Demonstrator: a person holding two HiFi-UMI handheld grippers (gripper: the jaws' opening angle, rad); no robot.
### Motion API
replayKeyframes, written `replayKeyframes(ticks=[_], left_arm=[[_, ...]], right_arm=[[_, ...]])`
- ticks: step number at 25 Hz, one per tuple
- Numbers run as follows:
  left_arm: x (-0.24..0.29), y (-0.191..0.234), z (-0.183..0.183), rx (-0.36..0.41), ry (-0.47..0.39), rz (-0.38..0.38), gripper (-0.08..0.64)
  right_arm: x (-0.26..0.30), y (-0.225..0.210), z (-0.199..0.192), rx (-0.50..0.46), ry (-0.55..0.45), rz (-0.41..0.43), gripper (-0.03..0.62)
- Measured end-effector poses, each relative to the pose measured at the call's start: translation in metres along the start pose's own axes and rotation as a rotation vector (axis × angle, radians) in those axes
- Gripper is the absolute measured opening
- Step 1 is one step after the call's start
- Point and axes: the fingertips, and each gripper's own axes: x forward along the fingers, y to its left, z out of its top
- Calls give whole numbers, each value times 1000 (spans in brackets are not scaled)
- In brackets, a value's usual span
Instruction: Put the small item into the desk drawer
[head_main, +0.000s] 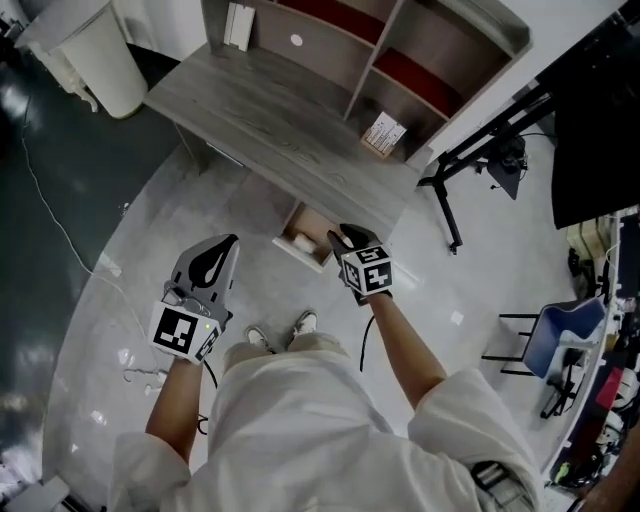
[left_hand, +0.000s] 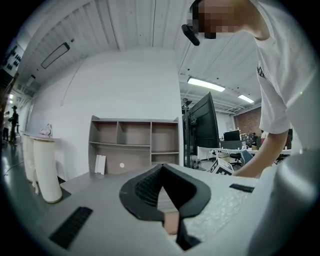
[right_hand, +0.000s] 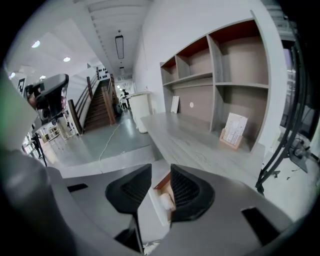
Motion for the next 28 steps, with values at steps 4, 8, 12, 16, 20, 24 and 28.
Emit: replayKeyframes(ticks=[4,8,12,16,20,24,28], left_arm=[[1,2,16,14,15,9,8],[-2,4,30,3,-7,11,8],[-6,1,46,21,-28,10,8],[-10,2,56,29,-50,16,8],[-16,12,63,24,-68,53,7],[-16,13,70,23,-85,71,7],[-18,18,81,40,-108,87,7]], right_arm=[[-31,-17,21,41,-77,-53,37],[-64,-31,41,32,-139,-100,11],[-104,-44,67,61,-230,-145,-2],[-141,-53,80,82,-300,-189,-2],[-174,-58,94,81,-353,-216,-2],[-212,-61,107,96,-434,-244,-3],[-245,-59,129,80,-520,-273,-3]])
